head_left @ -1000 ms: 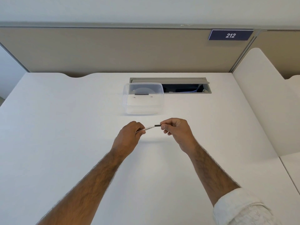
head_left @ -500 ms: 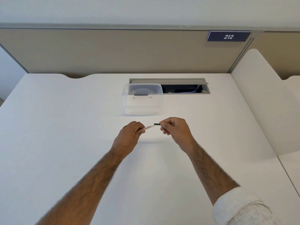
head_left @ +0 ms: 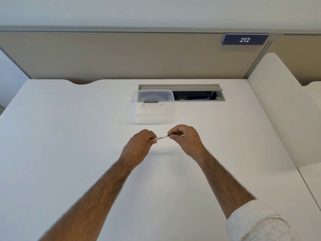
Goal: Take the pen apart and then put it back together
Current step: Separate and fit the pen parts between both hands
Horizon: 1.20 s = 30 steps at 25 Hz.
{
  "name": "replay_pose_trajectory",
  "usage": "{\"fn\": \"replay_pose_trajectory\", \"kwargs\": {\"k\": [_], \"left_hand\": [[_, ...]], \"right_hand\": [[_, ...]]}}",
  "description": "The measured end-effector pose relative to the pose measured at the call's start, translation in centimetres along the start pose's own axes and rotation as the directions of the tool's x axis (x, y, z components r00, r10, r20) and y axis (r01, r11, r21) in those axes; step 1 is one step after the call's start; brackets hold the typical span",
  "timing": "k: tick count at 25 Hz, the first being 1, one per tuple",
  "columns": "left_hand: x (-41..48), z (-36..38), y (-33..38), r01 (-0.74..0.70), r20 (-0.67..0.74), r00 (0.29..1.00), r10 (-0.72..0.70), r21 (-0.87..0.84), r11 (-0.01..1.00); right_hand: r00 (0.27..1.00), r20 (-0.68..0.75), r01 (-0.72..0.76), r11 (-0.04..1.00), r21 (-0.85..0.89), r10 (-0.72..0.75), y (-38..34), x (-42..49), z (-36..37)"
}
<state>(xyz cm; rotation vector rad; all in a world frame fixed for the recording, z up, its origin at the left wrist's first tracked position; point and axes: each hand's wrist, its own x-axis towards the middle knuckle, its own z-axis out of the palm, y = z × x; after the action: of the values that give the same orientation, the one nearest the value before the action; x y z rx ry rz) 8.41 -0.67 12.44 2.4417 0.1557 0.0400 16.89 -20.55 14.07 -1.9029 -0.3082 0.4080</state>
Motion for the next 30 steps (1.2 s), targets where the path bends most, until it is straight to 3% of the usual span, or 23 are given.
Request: {"fn": "replay_pose_trajectory", "kwargs": {"k": [7, 30], "left_hand": [[0.3, -0.7, 0.4, 0.004, -0.036, 0.999, -0.003, 0.033, 0.999], [1.1, -1.5, 1.3, 0.077, 0.035, 0.996, -0.080, 0.067, 0.995]], "right_hand": [[0.996, 0.024, -0.088, 0.959, 0.270, 0.085, 0.4, 0.1, 0.1], [0.993, -0.008, -0.112, 0.958, 0.265, 0.118, 0.2, -0.5, 0.1]]}}
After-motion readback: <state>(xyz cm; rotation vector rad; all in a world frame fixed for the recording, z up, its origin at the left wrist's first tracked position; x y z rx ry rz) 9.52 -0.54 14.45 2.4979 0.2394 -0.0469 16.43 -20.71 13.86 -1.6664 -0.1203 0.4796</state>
